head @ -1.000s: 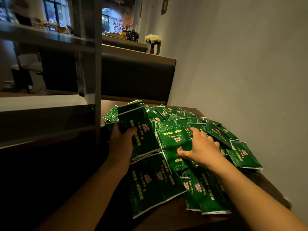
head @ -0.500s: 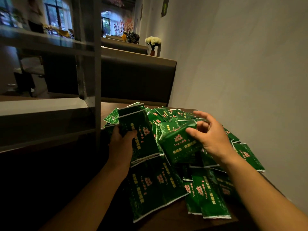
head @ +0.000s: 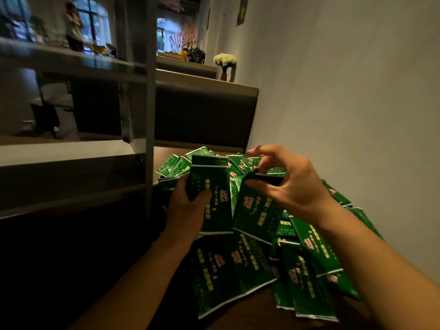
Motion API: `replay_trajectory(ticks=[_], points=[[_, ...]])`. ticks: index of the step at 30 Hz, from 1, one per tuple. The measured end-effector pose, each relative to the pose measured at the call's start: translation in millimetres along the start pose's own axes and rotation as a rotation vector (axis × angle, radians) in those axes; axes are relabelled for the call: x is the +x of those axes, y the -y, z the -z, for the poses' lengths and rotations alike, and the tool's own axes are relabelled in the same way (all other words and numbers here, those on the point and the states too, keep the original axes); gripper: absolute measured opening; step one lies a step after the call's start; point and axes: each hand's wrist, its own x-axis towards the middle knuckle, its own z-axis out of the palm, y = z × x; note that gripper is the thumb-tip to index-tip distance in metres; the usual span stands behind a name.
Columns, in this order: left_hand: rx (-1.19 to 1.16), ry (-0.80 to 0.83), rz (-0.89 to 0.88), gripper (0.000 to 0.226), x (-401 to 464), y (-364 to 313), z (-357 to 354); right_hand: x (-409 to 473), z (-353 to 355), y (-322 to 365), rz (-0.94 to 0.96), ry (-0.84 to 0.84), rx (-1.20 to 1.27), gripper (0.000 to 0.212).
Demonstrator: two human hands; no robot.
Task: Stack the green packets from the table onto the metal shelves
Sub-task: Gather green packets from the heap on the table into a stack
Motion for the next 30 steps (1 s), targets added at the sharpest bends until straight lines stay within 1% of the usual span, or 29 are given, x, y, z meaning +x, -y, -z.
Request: replay_trajectory(ticks=[2, 4, 8, 10, 12, 13, 15, 17, 18, 19, 22, 23, 25, 26, 27, 28, 29, 30], points=[[0.025, -0.004, -0.018, 0.034, 0.4, -0.8, 0.2, 8.5, -0.1, 1.2, 0.001, 0.001, -0.034, 0.046], [0.058, -0.002, -0.032, 0.036, 0.4, -1.4, 1.1, 16.1, -1.1, 2.0, -0.056, -0.010, 0.008, 0.043], [0.031, 0.044, -0.004, 0.038, -2.0, -3.6, 0.3, 26.1, -19.6, 2.2, -0.074, 0.033, 0.082, 0.039], [0.001, 0.084, 0.021, 0.029, -4.8, -5.3, -1.6, 30.4, -35.1, 0.5, -0.064, 0.033, 0.045, 0.038], [-0.034, 0.098, 0.039, 0.016, -7.7, -6.4, -2.3, 33.5, -50.4, -2.6, 0.011, 0.004, -0.022, 0.039], [-0.057, 0.104, 0.041, 0.017, -8.7, -5.9, -2.3, 34.7, -56.7, -3.9, 0.037, -0.015, -0.038, 0.039], [-0.095, 0.142, 0.044, 0.021, -10.1, -4.7, -2.4, 37.2, -65.2, -4.6, 0.031, -0.049, -0.025, 0.036], [-0.068, 0.181, 0.024, 0.013, -11.5, -4.7, -2.7, 39.2, -69.3, -2.7, 0.010, -0.079, -0.010, 0.034], [-0.048, 0.185, 0.007, 0.010, -11.5, -4.2, -2.9, 39.9, -69.9, -1.3, -0.025, -0.107, 0.027, 0.034], [-0.034, 0.173, -0.012, 0.013, -11.1, -3.0, -3.4, 39.4, -68.7, 1.6, -0.098, -0.146, 0.092, 0.036], [-0.038, 0.117, -0.066, 0.025, -10.1, -3.0, -2.4, 28.8, -61.4, 13.5, -0.387, -0.223, 0.367, 0.053], [-0.056, 0.102, -0.089, 0.025, -10.3, -4.3, -1.7, 22.0, -59.2, 16.6, -0.455, -0.206, 0.438, 0.059], [-0.092, 0.076, -0.132, 0.026, -9.8, -5.7, 0.3, 5.9, -58.3, 20.7, -0.552, -0.099, 0.566, 0.071], [-0.096, 0.074, -0.154, 0.027, -9.4, -6.3, 0.7, -1.8, -58.6, 23.9, -0.591, -0.042, 0.622, 0.071], [-0.080, 0.085, -0.175, 0.028, -9.1, -5.9, 0.4, -8.6, -60.7, 25.6, -0.617, -0.007, 0.667, 0.065], [-0.048, 0.106, -0.191, 0.030, -9.8, -5.1, -0.3, -15.1, -63.6, 26.8, -0.635, 0.009, 0.679, 0.053], [-0.004, 0.138, -0.202, 0.034, -11.1, -3.2, -1.6, -20.1, -66.9, 28.1, -0.648, 0.011, 0.654, 0.042], [0.034, 0.173, -0.200, 0.038, -12.5, -0.1, -3.4, -24.2, -69.8, 28.5, -0.657, 0.000, 0.614, 0.036]])
